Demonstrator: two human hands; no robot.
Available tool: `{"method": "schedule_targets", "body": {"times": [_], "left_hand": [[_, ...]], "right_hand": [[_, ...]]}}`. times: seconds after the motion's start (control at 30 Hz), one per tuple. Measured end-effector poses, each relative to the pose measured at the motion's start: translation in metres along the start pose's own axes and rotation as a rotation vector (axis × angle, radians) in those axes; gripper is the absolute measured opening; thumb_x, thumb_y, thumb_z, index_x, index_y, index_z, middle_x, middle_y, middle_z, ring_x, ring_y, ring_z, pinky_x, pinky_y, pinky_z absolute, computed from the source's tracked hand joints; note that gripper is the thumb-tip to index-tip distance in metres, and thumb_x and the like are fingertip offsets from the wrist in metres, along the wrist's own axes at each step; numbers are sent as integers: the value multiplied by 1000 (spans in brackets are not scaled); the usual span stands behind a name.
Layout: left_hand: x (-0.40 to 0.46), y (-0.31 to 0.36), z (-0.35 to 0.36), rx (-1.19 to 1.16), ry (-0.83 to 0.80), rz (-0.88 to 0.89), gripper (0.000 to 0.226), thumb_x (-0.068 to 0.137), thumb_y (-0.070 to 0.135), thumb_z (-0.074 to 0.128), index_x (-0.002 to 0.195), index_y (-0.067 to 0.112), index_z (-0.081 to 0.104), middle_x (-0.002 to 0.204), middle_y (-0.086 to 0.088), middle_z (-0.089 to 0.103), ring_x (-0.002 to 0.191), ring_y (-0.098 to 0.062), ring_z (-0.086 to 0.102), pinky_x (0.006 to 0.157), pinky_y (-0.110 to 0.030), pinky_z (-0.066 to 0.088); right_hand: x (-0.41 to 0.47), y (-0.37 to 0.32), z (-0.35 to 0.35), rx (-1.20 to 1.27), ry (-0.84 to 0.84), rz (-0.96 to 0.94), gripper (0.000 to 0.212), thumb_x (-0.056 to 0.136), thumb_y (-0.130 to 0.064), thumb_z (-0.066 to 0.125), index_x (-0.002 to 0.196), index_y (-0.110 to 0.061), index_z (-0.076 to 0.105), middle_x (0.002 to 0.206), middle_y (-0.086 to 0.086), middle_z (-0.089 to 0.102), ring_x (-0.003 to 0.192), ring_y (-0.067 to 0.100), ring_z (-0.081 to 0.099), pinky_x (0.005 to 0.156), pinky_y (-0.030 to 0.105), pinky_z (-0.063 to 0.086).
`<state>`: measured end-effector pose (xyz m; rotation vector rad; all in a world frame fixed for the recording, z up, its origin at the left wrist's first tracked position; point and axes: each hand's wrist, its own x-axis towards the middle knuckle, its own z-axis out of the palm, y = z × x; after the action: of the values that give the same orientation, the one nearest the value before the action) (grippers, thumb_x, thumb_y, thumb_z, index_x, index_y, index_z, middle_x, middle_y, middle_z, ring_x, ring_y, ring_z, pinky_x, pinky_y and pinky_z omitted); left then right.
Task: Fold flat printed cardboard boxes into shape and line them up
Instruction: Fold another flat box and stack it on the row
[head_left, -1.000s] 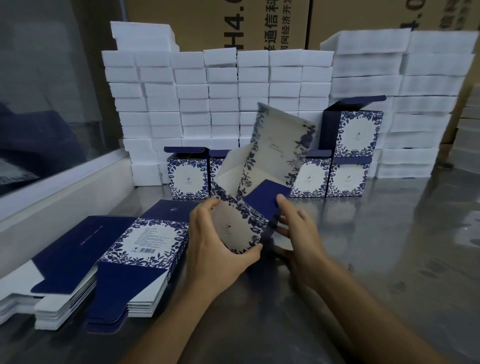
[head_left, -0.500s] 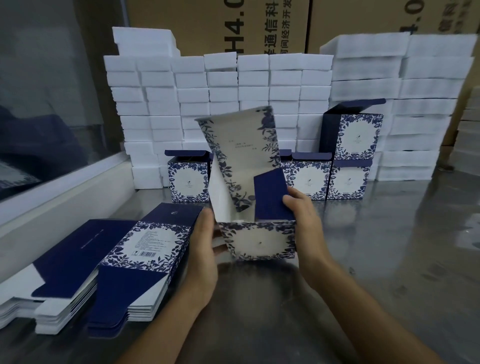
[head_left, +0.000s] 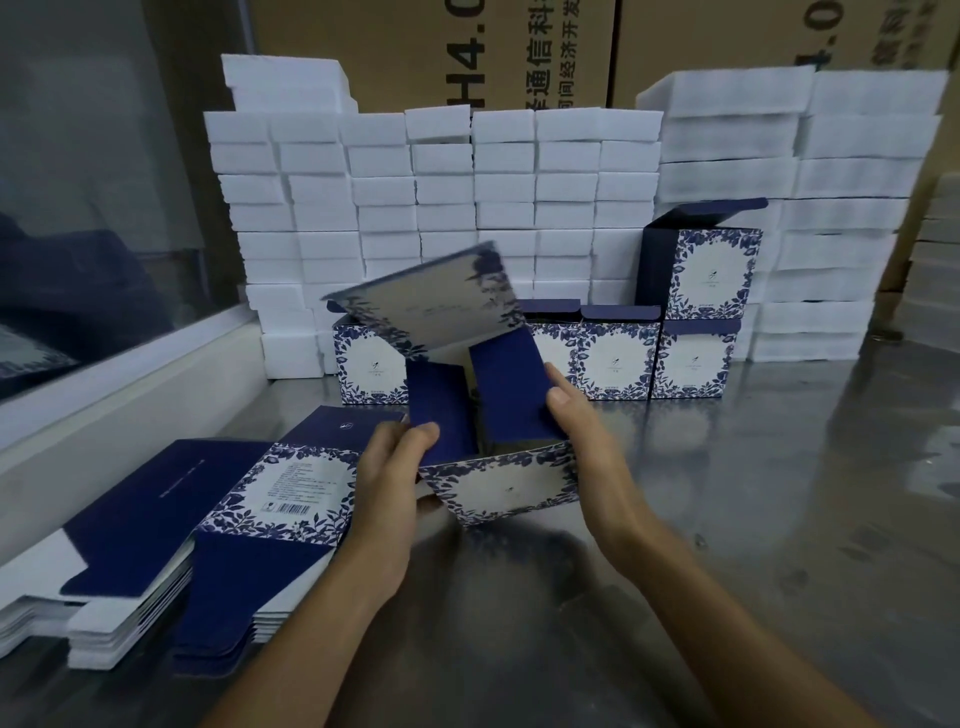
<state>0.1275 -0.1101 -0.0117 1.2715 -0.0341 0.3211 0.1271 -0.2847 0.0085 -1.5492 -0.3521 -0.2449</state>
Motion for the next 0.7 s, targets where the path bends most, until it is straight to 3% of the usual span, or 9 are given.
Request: {"method": "schedule_targets", "body": {"times": [0.1,0.17,0.33,0.5,0.7], "left_hand": [[-1,2,-2,80,20,10,27,92,30,62,67,20,61,59,-9,63,56,-24,64,63,-40,57],[-3,0,-3,215,-2,45,43,95,34,59,55,22,50,41,-3,41,37,-18,46,53,-38,54],[-2,-17,-3,592,-10,212,48,100,26,51,55,9,44,47,-12,37,45,-20,43,50,-46,43],[1,-27,-7,510,22,109,58,100,28,51,45,21,39,38,-3,36,36,-18,43,38,-25,43],[4,-21,-5,343,110,13,66,96,48,53,38,24,33,38,3,32,33,-14,36,44,-29,39]], "right_hand": [[-2,-3,2,-134,-9,-38,72,70,-80,49,136,-58,34,157,-18,33,144,3,30,122,42,26],[-4,-2,3,-208,43,-79,74,70,-81,49,138,-59,33,159,-17,29,147,5,26,122,44,26],[-8,-2,1,-363,191,-166,73,73,-80,44,140,-52,41,155,-15,34,144,6,29,118,49,29],[-10,1,1,-498,126,-224,76,71,-80,46,142,-55,35,156,-20,28,143,1,22,119,42,28],[-10,2,0,-437,186,-276,70,75,-73,48,139,-43,51,144,-24,42,135,-6,33,112,23,28]]}}
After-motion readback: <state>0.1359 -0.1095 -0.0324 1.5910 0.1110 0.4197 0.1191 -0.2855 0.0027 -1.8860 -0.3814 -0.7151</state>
